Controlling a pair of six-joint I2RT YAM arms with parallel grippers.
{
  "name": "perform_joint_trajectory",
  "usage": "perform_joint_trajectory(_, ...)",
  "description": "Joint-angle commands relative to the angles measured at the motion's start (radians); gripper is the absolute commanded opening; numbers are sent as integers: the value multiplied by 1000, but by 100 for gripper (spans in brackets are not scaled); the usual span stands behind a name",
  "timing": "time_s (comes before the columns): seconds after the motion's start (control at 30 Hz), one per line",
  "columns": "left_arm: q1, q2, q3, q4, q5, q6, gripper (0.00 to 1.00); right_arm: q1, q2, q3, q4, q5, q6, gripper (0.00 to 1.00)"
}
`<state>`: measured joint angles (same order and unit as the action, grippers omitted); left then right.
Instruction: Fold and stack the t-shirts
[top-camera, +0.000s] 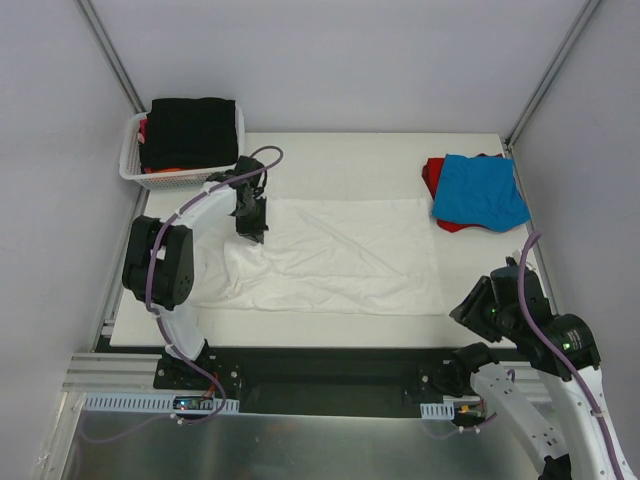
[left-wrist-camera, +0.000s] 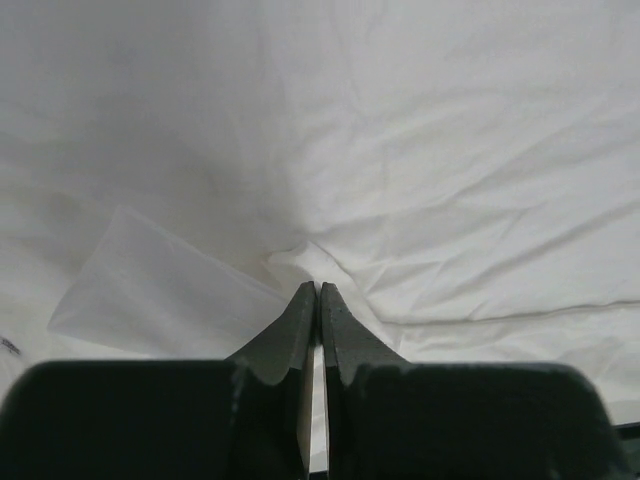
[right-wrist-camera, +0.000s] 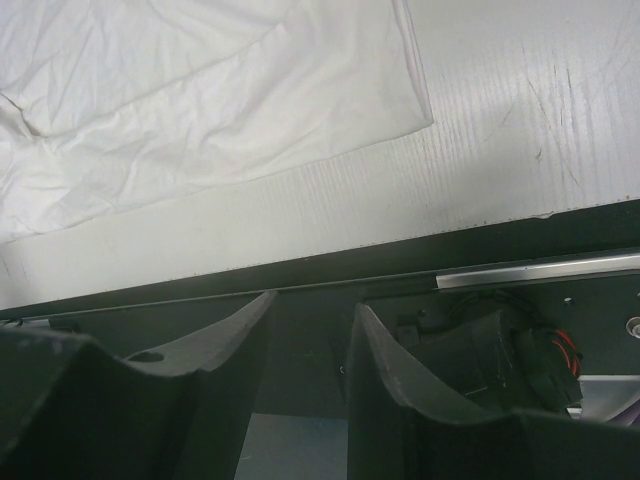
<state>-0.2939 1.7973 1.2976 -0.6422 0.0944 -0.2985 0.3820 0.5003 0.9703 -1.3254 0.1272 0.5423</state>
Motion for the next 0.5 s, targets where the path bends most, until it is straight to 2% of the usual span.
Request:
perform_joint_trajectory(0.0,-1,-41,68,-20,-25,-10,0,5,-8,8,-164,9,18,40)
perform_joint_trajectory(0.47,-40,-164,144,-42,-7,9,0,5,7,-24,-121,-11,7,40)
